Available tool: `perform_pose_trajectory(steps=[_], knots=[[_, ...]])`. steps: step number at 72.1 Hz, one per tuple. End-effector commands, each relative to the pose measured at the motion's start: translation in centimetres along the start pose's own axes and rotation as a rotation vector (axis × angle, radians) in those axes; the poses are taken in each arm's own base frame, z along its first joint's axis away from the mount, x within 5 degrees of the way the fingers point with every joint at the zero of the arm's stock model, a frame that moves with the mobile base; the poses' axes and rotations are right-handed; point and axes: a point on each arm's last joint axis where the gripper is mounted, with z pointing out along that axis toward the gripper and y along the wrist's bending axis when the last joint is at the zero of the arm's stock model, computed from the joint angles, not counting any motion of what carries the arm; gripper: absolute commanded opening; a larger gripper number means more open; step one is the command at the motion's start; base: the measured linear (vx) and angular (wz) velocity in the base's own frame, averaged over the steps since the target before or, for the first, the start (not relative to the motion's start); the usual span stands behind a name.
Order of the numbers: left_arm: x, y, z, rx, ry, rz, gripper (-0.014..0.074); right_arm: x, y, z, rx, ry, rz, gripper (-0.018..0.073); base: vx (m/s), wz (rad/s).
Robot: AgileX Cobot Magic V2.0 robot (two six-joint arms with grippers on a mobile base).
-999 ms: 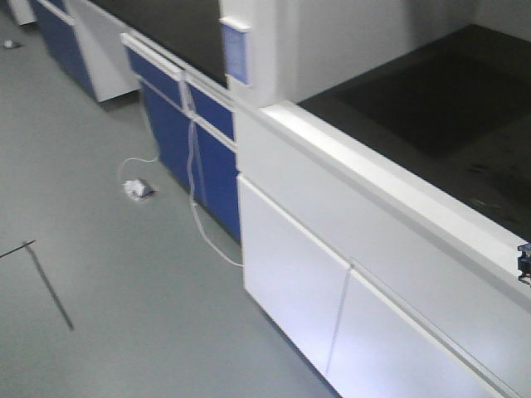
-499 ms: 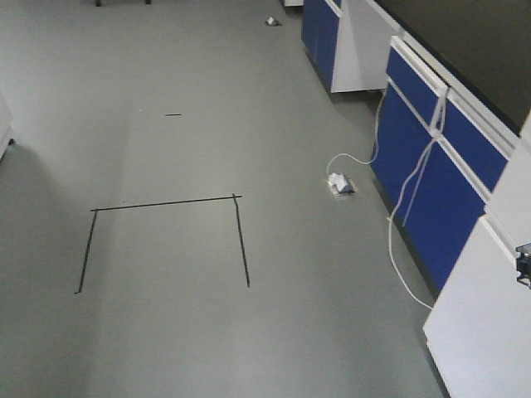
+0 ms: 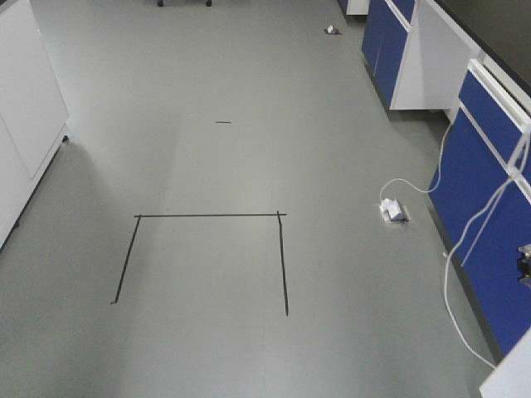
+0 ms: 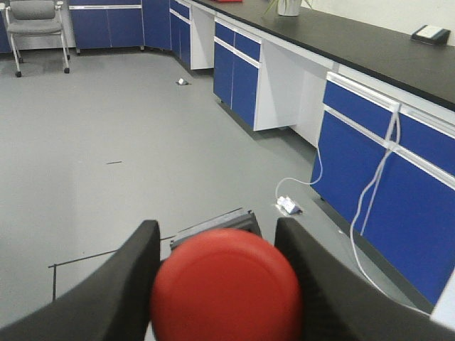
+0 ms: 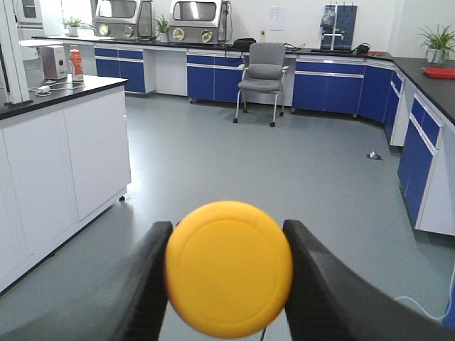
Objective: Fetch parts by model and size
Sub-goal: 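Drive the base to the bench with the red tray, holding both buttons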
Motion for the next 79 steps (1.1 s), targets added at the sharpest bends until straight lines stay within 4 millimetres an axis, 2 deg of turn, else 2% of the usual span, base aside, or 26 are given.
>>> perform_pose_trajectory(steps=[1,79], knots=[[-1.39,-0.21,-0.14,0.020,-0.088,-0.003,-0.0008,-1.49,-0.11,-0.16,0.012,-0.096,-0.008,-0.0010,0.33,0.08],[-1.39,-0.21,-0.14,0.020,-0.088,-0.003,-0.0008,-1.49,-0.11,-0.16,0.012,-0.096,-0.008,-0.0010,0.52,0.00]])
